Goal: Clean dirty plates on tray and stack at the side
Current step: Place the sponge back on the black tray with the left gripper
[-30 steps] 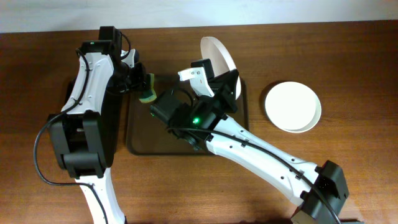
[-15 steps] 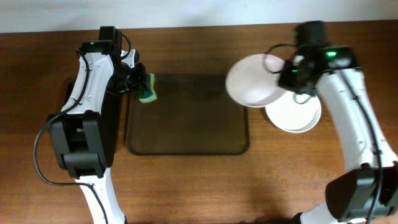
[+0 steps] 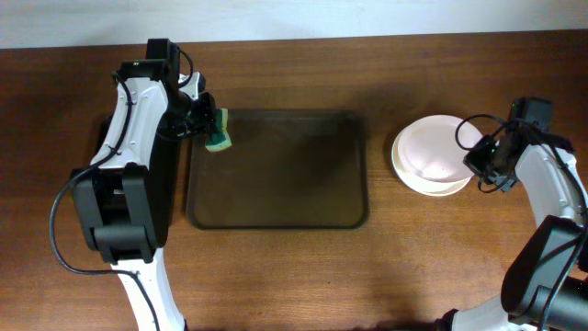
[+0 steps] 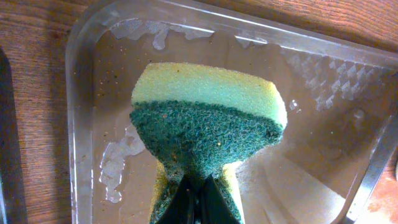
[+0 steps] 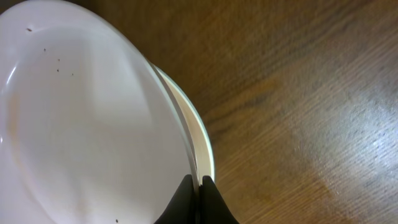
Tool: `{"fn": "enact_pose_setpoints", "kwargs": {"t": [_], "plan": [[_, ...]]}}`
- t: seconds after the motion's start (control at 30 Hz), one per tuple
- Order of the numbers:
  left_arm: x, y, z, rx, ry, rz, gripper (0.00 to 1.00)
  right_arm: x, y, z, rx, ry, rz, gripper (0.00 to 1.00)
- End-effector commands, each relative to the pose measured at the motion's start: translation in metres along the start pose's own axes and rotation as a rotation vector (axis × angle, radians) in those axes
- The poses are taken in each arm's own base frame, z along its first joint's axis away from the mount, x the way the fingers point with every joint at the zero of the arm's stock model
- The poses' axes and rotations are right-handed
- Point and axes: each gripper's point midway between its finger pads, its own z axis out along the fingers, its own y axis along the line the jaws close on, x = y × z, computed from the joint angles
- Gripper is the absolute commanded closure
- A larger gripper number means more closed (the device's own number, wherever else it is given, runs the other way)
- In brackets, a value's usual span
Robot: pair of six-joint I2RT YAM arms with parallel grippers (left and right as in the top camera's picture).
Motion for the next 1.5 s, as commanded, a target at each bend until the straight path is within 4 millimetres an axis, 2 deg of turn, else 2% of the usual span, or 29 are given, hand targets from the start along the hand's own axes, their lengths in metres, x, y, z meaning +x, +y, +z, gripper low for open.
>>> {"fn": "enact_pose_setpoints", "kwargs": {"t": [0.0,0.13,0.17,0.2,0.23,0.27,0.3,0.37,0.4,0.43,0.5,0.53,0.57,0.6,0.7,0.77,0.83,0.9,0.97,1.0,1.03,1.1,1.2,1.3,1.4,1.47], "plan": [[-0.004,-0.003,-0.003,0.002,-0.012,0.025,0.98,0.006,0.003,-0.002,-0.008,0.008,-0.01,0.96],[-0.003,-0.003,-0.003,0.002,-0.009,0.024,0.98,0.022,0.013,-0.002,-0.008,0.055,-0.048,0.95],[-0.003,-0.003,-0.003,0.002,-0.009,0.024,0.98,0.025,0.016,-0.002,-0.01,0.057,-0.058,0.75],[-0.003,-0.003,-0.003,0.002,-0.008,0.024,0.99,0.025,0.016,-0.002,-0.01,0.059,-0.059,0.35],[-0.003,-0.004,-0.003,0.003,-0.009,0.024,0.99,0.026,0.016,-0.002,-0.008,0.063,-0.058,0.2],[-0.003,-0.004,-0.007,0.002,-0.008,0.022,0.99,0.026,0.017,-0.003,-0.018,0.065,-0.056,0.17],[-0.005,-0.006,-0.018,-0.003,-0.009,0.018,0.99,0.026,0.023,-0.006,-0.049,0.075,-0.056,0.14],[-0.011,-0.01,-0.044,-0.002,-0.031,0.059,0.99,0.022,0.036,-0.02,-0.102,0.079,-0.057,0.14],[-0.014,-0.008,-0.068,-0.04,-0.052,0.065,0.99,0.016,0.041,-0.032,-0.123,0.066,-0.059,0.14],[-0.015,-0.001,-0.084,-0.094,-0.068,0.061,0.99,0.012,0.045,-0.042,-0.134,0.05,-0.063,0.14],[-0.011,0.027,-0.122,-0.309,-0.084,0.077,0.99,0.003,0.059,-0.067,-0.168,-0.004,-0.104,0.14],[-0.009,0.043,-0.134,-0.411,-0.086,0.071,0.99,0.001,0.064,-0.074,-0.181,-0.021,-0.115,0.14],[-0.006,0.066,-0.149,-0.566,-0.083,0.065,0.99,0.002,0.072,-0.08,-0.196,-0.037,-0.134,0.14],[-0.005,0.08,-0.155,-0.651,-0.074,0.06,0.99,0.004,0.077,-0.08,-0.203,-0.038,-0.147,0.14],[0.002,0.106,-0.15,-0.684,-0.032,-0.001,0.99,0.013,0.088,-0.08,-0.209,-0.028,-0.188,0.13],[0.004,0.127,-0.135,-0.69,-0.006,-0.034,0.99,0.016,0.093,-0.08,-0.214,-0.025,-0.204,0.13],[0.004,0.153,-0.106,-0.691,0.01,-0.069,0.99,0.018,0.095,-0.08,-0.215,-0.023,-0.212,0.13],[0.007,0.162,-0.084,-0.666,0.021,-0.082,0.99,0.018,0.095,-0.08,-0.216,-0.023,-0.212,0.13],[0.009,0.164,-0.066,-0.637,0.024,-0.084,0.98,0.018,0.095,-0.08,-0.216,-0.022,-0.212,0.13],[0.01,0.166,-0.059,-0.632,0.027,-0.084,0.92,0.018,0.095,-0.08,-0.215,-0.022,-0.212,0.13],[0.012,0.167,-0.056,-0.632,0.031,-0.084,0.86,0.019,0.094,-0.08,-0.214,-0.02,-0.212,0.13],[0.012,0.168,-0.054,-0.632,0.029,-0.085,0.66,0.02,0.094,-0.08,-0.212,-0.017,-0.212,0.13],[0.009,0.168,-0.054,-0.63,0.016,-0.084,0.46,0.02,0.094,-0.08,-0.212,-0.018,-0.225,0.13],[0.0,0.153,-0.057,-0.555,-0.011,-0.083,0.42,0.018,0.095,-0.083,-0.215,-0.028,-0.275,0.13],[-0.027,0.113,-0.104,-0.429,-0.125,-0.049,0.38,0.011,0.099,-0.11,-0.219,-0.049,-0.348,0.12],[-0.037,0.087,-0.142,-0.378,-0.209,-0.025,0.34,0.002,0.104,-0.142,-0.233,-0.088,-0.412,0.09]]}}
